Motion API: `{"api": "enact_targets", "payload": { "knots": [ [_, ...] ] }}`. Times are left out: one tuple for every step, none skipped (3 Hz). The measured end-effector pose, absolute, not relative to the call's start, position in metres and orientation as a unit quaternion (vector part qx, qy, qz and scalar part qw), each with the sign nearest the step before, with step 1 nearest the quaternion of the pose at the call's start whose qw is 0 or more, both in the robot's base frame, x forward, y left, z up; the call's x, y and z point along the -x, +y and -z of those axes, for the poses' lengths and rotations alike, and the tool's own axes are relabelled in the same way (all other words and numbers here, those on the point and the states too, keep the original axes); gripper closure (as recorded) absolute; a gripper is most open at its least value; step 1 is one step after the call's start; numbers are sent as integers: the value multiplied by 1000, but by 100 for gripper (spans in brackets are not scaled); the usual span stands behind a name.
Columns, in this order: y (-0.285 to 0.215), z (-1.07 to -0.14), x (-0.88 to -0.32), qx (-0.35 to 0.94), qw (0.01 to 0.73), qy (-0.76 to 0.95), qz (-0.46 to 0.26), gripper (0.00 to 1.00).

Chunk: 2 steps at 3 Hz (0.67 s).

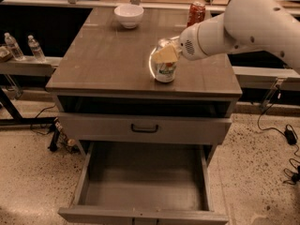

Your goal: Pick 7up can from middle drawer and place on counter

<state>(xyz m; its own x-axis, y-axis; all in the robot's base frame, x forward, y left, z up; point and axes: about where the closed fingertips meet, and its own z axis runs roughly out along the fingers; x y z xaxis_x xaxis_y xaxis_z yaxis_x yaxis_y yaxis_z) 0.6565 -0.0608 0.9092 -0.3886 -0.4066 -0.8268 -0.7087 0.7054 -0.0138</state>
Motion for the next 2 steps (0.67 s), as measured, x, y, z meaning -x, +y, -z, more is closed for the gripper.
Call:
{"api": "enact_targets", "payload": {
  "knots": [
    [-71,-905,-645,355,434,807,-189,0],
    [-81,-901,-636,358,433,804,-196,0]
  ]
}}
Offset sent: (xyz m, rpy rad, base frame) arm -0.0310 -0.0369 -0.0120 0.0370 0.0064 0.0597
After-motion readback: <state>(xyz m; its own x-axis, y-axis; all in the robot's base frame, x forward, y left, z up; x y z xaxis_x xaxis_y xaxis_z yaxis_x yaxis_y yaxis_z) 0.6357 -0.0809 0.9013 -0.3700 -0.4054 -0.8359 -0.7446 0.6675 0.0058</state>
